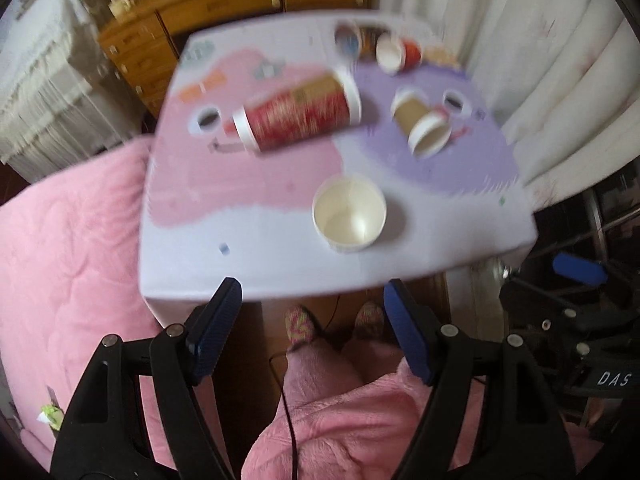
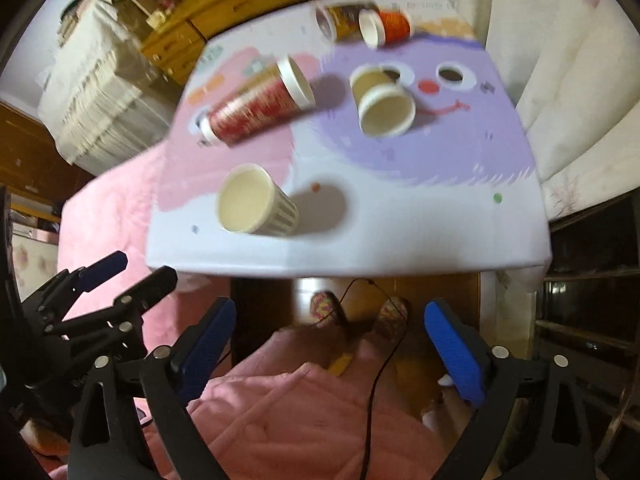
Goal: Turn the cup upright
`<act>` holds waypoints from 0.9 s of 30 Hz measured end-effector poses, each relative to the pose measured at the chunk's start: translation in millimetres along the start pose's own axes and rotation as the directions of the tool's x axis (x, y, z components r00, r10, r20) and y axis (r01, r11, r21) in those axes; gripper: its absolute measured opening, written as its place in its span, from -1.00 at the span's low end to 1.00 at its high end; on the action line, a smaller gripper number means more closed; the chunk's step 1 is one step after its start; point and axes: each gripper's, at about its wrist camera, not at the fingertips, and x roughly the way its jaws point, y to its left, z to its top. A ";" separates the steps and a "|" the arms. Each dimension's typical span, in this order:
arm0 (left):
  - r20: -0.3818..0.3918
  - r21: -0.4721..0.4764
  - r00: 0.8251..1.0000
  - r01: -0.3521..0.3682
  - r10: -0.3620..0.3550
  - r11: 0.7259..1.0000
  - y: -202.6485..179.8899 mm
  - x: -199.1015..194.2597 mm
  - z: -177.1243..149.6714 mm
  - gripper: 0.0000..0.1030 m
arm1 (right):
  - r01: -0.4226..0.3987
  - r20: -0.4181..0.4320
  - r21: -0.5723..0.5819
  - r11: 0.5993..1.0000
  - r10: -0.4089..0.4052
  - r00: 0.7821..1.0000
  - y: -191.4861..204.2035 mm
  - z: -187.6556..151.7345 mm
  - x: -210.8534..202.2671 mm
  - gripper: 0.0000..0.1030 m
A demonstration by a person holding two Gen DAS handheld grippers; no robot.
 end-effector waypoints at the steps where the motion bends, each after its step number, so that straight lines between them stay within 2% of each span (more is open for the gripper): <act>1: 0.040 -0.004 0.999 -0.003 0.003 1.000 1.3 -15.3 2.3 0.39 | -0.009 0.024 0.003 1.000 0.009 1.000 2.2 0.1 -11.3 0.93; 3: 0.097 -0.011 0.995 -0.012 0.013 1.000 1.8 -33.4 5.5 0.39 | -0.032 0.072 0.013 0.999 0.031 0.997 7.2 -2.2 -33.6 0.96; 6: 0.194 -0.010 0.980 -0.046 0.047 0.999 0.2 -62.1 6.9 0.39 | -0.042 0.144 0.017 0.999 0.039 0.989 15.6 -6.8 -59.8 0.98; 12: 0.287 -0.023 0.955 -0.074 0.077 0.997 -1.6 -94.8 4.5 0.39 | 0.005 0.289 -0.019 1.000 0.001 0.957 37.1 -13.9 -92.0 0.99; 18: 0.325 -0.066 0.939 -0.094 0.111 0.993 4.9 -108.3 -7.3 0.43 | 0.017 0.392 -0.029 0.999 -0.005 0.920 50.3 -23.1 -111.4 0.99; 21: 0.324 -0.098 0.939 -0.089 0.117 0.991 9.5 -104.3 -11.2 0.59 | 0.024 0.422 -0.021 1.000 -0.013 0.907 51.3 -26.2 -118.6 0.99; 23: 0.319 -0.110 0.941 -0.078 0.110 0.991 12.0 -103.0 -12.3 0.61 | 0.033 0.437 -0.020 0.999 -0.021 0.899 51.9 -26.8 -122.3 0.99; 27: 0.303 -0.121 0.948 -0.062 0.096 0.991 13.4 -97.5 -14.1 0.66 | 0.050 0.431 -0.033 0.998 -0.031 0.902 53.0 -26.9 -123.6 0.99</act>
